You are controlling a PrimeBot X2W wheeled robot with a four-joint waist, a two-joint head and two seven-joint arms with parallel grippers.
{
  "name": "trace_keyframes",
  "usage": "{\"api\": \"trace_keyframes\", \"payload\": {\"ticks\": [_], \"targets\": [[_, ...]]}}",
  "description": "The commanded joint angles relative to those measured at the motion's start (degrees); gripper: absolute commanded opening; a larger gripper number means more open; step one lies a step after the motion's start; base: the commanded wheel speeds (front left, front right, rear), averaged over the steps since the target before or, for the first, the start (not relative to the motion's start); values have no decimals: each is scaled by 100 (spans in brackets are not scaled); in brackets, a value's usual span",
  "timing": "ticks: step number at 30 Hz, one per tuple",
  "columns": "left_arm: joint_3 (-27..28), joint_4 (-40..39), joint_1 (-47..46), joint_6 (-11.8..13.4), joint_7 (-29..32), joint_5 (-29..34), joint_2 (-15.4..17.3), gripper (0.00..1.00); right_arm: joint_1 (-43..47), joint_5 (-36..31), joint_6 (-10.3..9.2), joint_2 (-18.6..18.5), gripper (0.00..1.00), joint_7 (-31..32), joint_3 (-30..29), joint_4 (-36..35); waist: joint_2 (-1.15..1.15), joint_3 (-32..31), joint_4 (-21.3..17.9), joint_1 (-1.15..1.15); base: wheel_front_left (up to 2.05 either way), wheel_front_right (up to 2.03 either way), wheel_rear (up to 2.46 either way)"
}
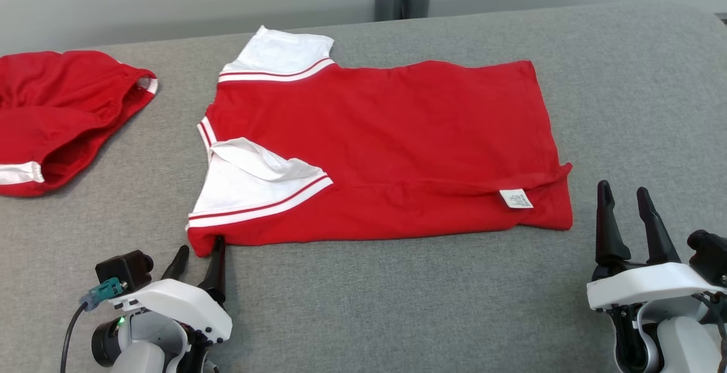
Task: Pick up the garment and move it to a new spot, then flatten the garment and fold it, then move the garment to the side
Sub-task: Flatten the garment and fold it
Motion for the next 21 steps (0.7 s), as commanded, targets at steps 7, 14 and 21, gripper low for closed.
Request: {"api": "trace_keyframes", "payload": {"ticks": [7, 14, 21], "targets": [[2, 206, -256, 0, 16, -76, 29, 25, 6, -97, 13, -32, 100, 126, 50, 132, 0, 91, -114, 0, 0, 0, 0], [-29, 88, -346, -128, -284, -74, 31, 0, 71, -341, 13, -32, 100, 325, 165, 386, 0, 64, -48, 0, 0, 0, 0], [-138, -255, -203, -175, -300, -58, 22, 0, -83, -370, 12, -32, 100, 433, 161, 890, 0, -10, 177, 0, 0, 0, 0]]}}
